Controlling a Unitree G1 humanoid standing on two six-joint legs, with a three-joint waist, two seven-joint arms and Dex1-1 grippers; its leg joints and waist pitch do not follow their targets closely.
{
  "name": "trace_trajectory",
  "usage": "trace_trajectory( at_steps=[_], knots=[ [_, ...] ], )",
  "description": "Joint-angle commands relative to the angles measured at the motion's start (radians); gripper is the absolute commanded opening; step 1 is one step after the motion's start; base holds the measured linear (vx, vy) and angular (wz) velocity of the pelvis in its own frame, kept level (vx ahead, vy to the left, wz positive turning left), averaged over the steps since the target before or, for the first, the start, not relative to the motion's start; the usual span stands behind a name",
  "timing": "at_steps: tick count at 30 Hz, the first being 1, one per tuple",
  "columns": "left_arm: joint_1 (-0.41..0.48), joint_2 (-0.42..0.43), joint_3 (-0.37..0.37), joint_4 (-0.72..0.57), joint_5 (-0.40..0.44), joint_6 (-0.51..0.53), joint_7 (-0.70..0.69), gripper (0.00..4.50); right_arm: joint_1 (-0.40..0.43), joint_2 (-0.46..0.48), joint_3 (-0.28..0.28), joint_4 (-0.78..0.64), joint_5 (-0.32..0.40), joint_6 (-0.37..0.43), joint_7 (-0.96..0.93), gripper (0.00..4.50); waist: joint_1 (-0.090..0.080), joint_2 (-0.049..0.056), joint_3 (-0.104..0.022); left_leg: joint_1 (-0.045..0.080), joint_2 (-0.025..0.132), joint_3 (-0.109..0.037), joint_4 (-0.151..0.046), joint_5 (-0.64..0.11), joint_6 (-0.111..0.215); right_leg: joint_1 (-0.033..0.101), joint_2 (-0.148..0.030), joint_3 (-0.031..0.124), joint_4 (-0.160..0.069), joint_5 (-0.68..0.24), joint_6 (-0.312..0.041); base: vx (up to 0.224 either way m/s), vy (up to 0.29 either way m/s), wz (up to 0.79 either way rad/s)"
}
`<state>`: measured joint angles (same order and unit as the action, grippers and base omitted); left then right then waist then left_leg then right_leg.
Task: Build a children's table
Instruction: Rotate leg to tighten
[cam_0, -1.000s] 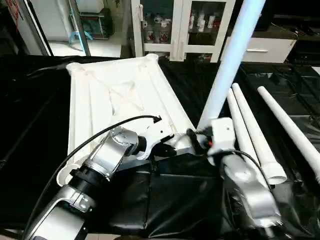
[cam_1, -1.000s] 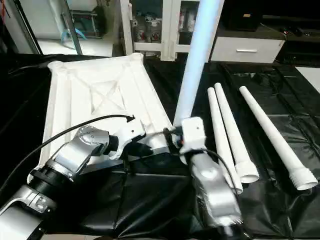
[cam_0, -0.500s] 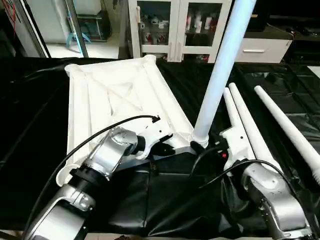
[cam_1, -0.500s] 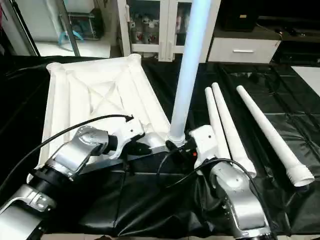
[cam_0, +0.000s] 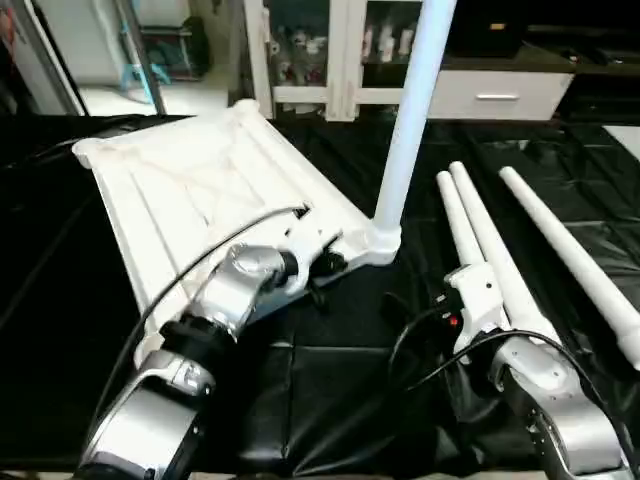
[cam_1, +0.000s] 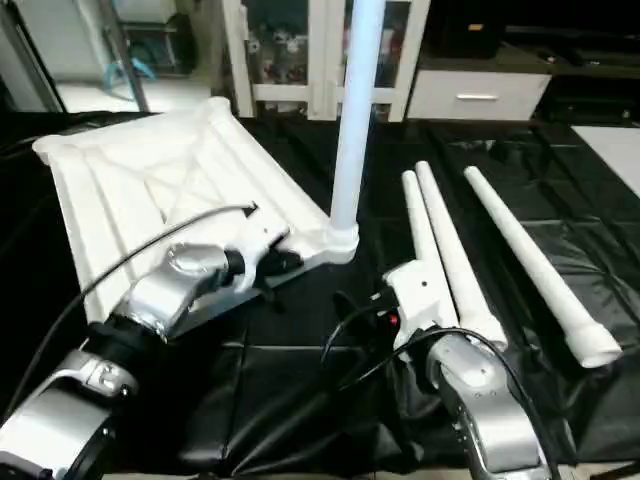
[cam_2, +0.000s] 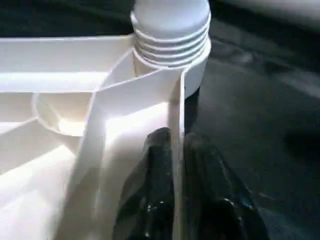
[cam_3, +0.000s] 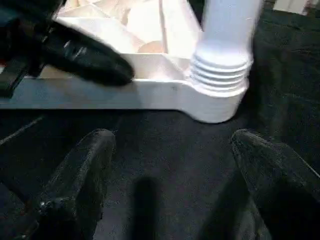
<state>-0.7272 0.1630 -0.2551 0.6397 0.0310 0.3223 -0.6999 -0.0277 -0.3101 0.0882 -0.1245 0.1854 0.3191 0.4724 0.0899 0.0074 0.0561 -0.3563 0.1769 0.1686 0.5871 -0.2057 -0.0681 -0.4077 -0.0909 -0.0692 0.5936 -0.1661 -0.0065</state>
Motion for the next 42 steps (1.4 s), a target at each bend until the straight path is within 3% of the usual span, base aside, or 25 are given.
trace_trajectory(
  at_steps=[1, 6, 11, 13, 19, 24, 25, 28, 31, 35, 39, 40, 41, 42],
  knots=[
    [-0.014, 0.007, 0.013, -0.024, -0.01, 0.008, 0.003, 0.92, 0.012, 0.001, 0.006, -0.03, -0.001, -0.007, 0.012, 4.02, 0.004, -0.01, -0.072, -0.005, 0.042, -0.01, -0.06, -0.076, 0.095, 0.061, -0.055, 0.043, -0.055, -0.089, -0.23, 0.0, 0.0, 0.0],
    [-0.01, 0.012, 0.042, -0.056, -0.03, -0.014, 0.011, 1.33, 0.016, 0.006, 0.02, -0.031, -0.001, -0.008, 0.014, 4.02, 0.007, -0.011, -0.067, -0.002, 0.045, -0.01, -0.065, -0.13, 0.083, 0.059, -0.06, 0.043, -0.064, -0.18, -0.222, 0.0, 0.0, 0.0],
    [0.042, 0.106, 0.018, -0.188, -0.067, 0.011, -0.173, 1.46, 0.024, -0.004, 0.042, -0.034, -0.007, -0.014, 0.036, 4.02, 0.003, -0.011, -0.062, -0.004, 0.045, -0.012, -0.073, -0.173, 0.053, 0.056, -0.06, 0.045, -0.068, -0.25, -0.187, 0.0, 0.0, 0.0],
    [0.067, 0.168, 0.011, -0.251, -0.088, 0.023, -0.258, 1.46, 0.026, -0.011, 0.046, -0.034, -0.008, -0.017, 0.048, 4.02, 0.0, -0.011, -0.063, -0.007, 0.047, -0.013, -0.075, -0.16, 0.049, 0.058, -0.061, 0.046, -0.064, -0.245, -0.181, 0.0, 0.0, 0.0],
    [0.135, 0.273, -0.052, -0.396, -0.152, 0.087, -0.456, 1.46, 0.028, -0.021, 0.06, -0.026, -0.009, -0.024, 0.065, 4.02, 0.002, -0.003, -0.06, 0.007, 0.049, -0.008, -0.076, -0.172, 0.033, 0.047, -0.056, 0.049, -0.058, -0.208, -0.209, 0.0, 0.0, 0.0],
    [0.126, 0.198, -0.097, -0.306, -0.05, 0.067, -0.328, 1.46, 0.021, -0.025, 0.062, -0.017, -0.022, -0.025, 0.066, 4.02, 0.007, -0.005, -0.06, 0.009, 0.045, -0.005, -0.074, -0.202, 0.023, 0.049, -0.056, 0.051, -0.064, -0.225, -0.197, 0.0, 0.0, 0.0],
    [0.116, 0.181, -0.104, -0.277, -0.031, 0.07, -0.294, 1.46, 0.019, -0.025, 0.06, -0.015, -0.022, -0.025, 0.063, 4.02, 0.007, -0.004, -0.061, 0.002, 0.045, -0.008, -0.075, -0.201, 0.021, 0.055, -0.06, 0.052, -0.064, -0.242, -0.186, 0.0, 0.0, 0.0],
    [0.098, 0.151, -0.113, -0.231, -0.002, 0.074, -0.236, 1.46, 0.017, -0.026, 0.055, -0.013, -0.024, -0.027, 0.059, 4.02, 0.002, -0.009, -0.062, -0.001, 0.042, -0.01, -0.075, -0.201, 0.022, 0.056, -0.059, 0.05, -0.071, -0.279, -0.156, 0.0, 0.0, 0.0],
    [0.084, 0.133, -0.111, -0.202, 0.013, 0.079, -0.183, 1.46, 0.016, -0.028, 0.054, -0.012, -0.024, -0.028, 0.06, 4.02, 0.001, -0.01, -0.064, -0.003, 0.044, -0.011, -0.072, -0.179, 0.03, 0.056, -0.058, 0.049, -0.067, -0.251, -0.162, 0.0, 0.0, 0.0],
    [0.033, 0.068, -0.054, -0.091, 0.05, 0.003, 0.012, 1.46, 0.017, -0.033, 0.054, -0.015, -0.025, -0.03, 0.06, 4.02, 0.003, -0.012, -0.065, -0.005, 0.041, -0.009, -0.067, -0.16, 0.049, 0.057, -0.055, 0.047, -0.067, -0.211, -0.177, 0.0, 0.0, 0.0],
    [0.012, 0.042, -0.007, -0.074, 0.036, -0.04, 0.08, 1.46, 0.019, -0.033, 0.058, -0.02, -0.029, -0.03, 0.064, 4.02, 0.002, -0.016, -0.065, -0.01, 0.04, -0.012, -0.069, -0.174, 0.05, 0.061, -0.058, 0.044, -0.072, -0.268, -0.158, 0.0, 0.0, 0.0],
    [0.012, 0.041, 0.013, -0.099, 0.013, -0.062, 0.071, 1.46, 0.02, -0.032, 0.06, -0.024, -0.025, -0.029, 0.071, 4.02, 0.003, -0.018, -0.065, -0.006, 0.041, -0.011, -0.068, -0.174, 0.052, 0.058, -0.06, 0.044, -0.075, -0.278, -0.156, 0.0, 0.0, 0.0],
    [0.017, 0.049, 0.06, -0.172, -0.047, -0.07, 0.028, 1.46, 0.021, -0.028, 0.06, -0.039, -0.003, -0.021, 0.087, 4.02, 0.005, -0.01, -0.065, -0.005, 0.042, -0.012, -0.068, -0.173, 0.053, 0.056, -0.061, 0.045, -0.073, -0.279, -0.161, 0.0, 0.0, 0.0],
    [0.02, 0.054, 0.084, -0.21, -0.077, -0.063, 0.005, 1.46, 0.022, -0.026, 0.059, -0.048, 0.01, -0.016, 0.095, 4.02, 0.007, -0.012, -0.069, -0.005, 0.046, -0.013, -0.067, -0.158, 0.054, 0.057, -0.062, 0.045, -0.067, -0.24, -0.179, 0.0, 0.0, 0.0]
  ],
)
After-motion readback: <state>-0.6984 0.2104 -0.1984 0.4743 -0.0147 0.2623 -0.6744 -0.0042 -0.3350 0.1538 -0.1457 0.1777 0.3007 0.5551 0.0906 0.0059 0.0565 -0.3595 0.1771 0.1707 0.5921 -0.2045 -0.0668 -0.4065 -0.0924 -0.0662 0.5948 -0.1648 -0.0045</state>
